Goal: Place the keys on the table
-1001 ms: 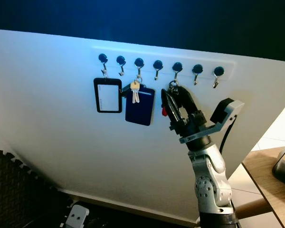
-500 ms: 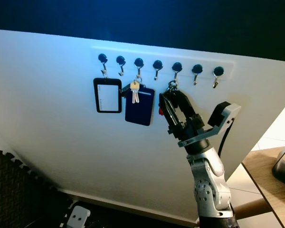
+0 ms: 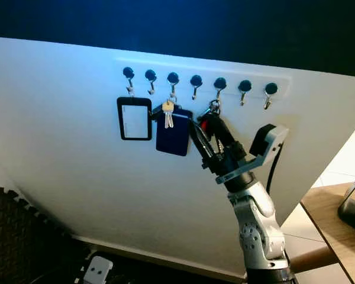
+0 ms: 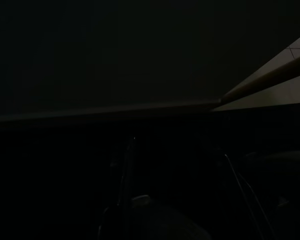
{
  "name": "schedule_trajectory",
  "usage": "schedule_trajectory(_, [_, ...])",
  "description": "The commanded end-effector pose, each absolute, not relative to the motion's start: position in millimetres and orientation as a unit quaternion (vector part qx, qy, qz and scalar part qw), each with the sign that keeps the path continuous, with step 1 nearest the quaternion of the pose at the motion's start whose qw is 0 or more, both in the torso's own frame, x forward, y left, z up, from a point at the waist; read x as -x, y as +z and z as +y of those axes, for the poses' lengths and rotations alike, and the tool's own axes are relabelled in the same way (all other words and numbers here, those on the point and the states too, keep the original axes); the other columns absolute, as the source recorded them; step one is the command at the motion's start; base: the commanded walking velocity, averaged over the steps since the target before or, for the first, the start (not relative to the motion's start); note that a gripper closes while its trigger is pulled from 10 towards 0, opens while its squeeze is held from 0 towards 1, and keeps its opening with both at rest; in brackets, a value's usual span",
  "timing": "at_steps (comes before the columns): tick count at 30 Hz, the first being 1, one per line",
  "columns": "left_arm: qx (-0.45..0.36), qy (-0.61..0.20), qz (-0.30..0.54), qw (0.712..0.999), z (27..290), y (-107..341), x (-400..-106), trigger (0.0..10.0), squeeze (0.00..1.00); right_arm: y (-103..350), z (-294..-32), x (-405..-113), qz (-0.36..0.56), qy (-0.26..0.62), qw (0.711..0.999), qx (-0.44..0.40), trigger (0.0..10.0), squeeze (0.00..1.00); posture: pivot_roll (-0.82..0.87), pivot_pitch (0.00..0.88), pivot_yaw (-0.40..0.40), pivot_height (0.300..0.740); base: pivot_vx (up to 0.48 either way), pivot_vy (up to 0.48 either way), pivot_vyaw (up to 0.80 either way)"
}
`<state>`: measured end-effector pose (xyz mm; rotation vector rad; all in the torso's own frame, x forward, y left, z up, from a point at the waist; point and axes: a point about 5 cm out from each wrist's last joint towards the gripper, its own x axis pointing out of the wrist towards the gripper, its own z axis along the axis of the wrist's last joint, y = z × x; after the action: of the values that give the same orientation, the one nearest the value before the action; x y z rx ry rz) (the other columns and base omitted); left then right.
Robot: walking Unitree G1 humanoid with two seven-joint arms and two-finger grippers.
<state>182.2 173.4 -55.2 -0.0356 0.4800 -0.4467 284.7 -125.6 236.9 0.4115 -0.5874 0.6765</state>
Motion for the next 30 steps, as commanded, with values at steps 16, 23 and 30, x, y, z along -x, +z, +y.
schedule_trajectory(16, [0.01, -0.221, 0.23, 0.948, 180, -54, -179, 10.0, 0.0, 246, -131, -273, -0.317, 0.32, 0.878, -0.158, 10.0, 0.0, 0.08, 0.115, -0.028, 0.74, 0.0, 0.0, 0.0])
schedule_trajectory(23, [0.013, -0.226, 0.225, 0.948, 178, -54, -179, 10.0, 0.0, 235, -132, -262, -0.299, 0.32, 0.889, -0.136, 10.0, 0.0, 0.07, 0.122, -0.021, 0.74, 0.0, 0.0, 0.0])
schedule_trajectory(30, [0.014, -0.228, 0.222, 0.948, 176, -53, -179, 10.0, 0.0, 233, -129, -263, -0.298, 0.298, 0.901, -0.104, 10.0, 0.0, 0.07, 0.126, -0.022, 0.74, 0.0, 0.0, 0.0])
